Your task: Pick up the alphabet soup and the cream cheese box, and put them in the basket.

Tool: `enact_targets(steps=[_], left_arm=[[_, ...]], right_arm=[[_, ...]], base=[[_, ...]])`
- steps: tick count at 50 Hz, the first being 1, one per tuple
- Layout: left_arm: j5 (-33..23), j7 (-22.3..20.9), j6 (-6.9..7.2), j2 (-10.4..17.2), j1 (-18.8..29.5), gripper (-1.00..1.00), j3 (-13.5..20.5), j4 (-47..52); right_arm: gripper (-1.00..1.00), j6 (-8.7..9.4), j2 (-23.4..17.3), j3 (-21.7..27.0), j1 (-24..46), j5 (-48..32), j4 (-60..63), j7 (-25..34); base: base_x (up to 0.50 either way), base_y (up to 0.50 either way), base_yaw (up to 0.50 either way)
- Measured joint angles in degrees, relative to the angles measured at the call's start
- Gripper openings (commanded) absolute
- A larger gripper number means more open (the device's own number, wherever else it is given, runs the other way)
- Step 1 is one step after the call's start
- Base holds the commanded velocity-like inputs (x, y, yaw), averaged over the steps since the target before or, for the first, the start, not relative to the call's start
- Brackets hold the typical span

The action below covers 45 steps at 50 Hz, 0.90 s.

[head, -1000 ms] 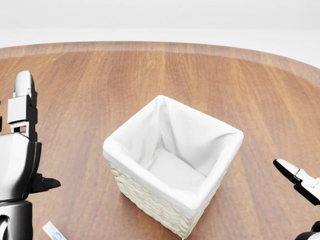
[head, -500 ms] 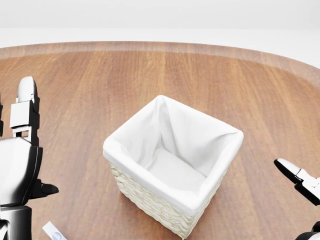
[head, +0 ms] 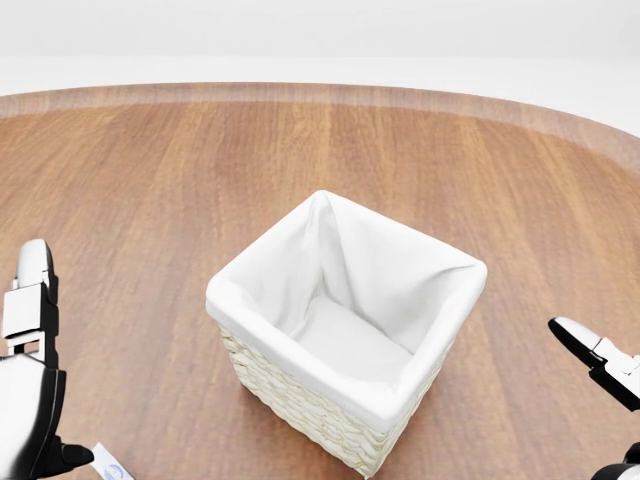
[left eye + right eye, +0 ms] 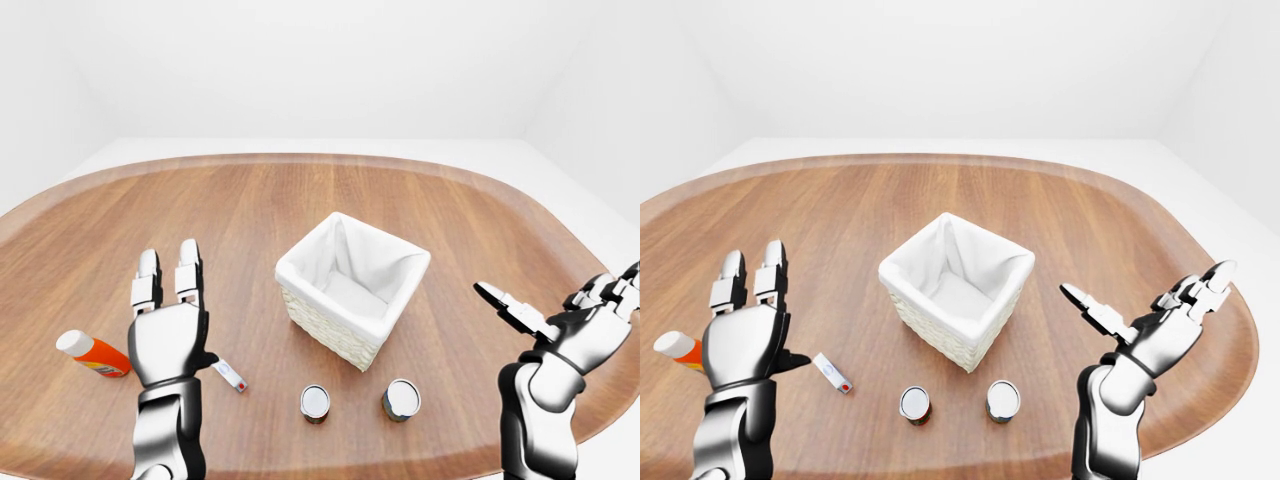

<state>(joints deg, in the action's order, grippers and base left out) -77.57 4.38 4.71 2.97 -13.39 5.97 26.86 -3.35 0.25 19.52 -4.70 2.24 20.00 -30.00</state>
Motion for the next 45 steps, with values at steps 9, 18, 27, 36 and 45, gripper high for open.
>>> enact_targets(steps=[9,18,27,36,45], left_arm=[[-3.12,3.42,0.12,-0.12,-2.60,1.00,-1.57,-2.52],[-5.13,7.18,0.29,0.41,-4.13,1.00,-3.70,-6.90],[-6.85,9.56,0.29,1.29,-5.49,1.00,-5.99,-10.59],[-8.15,10.85,0.29,2.12,-6.76,1.00,-7.54,-12.68],[-9.94,10.76,0.29,2.91,-8.89,1.00,-8.38,-13.17]], right_arm=[[1.00,-0.07,0.00,0.00,-0.05,-0.06,-0.01,0.00],[1.00,-0.36,0.03,-0.02,-0.09,-0.21,-0.13,0.00],[1.00,-0.42,0.09,-0.07,-0.20,-0.40,0.05,0.00],[1.00,-0.81,0.13,-0.11,-0.26,-0.54,-0.17,0.00],[1.00,-0.91,0.17,-0.18,-0.32,-0.67,-0.12,0.00]], base=[[0.00,0.00,0.00],[0.00,0.00,0.00],[0.00,0.00,0.00],[0.00,0.00,0.00],[0.00,0.00,0.00]])
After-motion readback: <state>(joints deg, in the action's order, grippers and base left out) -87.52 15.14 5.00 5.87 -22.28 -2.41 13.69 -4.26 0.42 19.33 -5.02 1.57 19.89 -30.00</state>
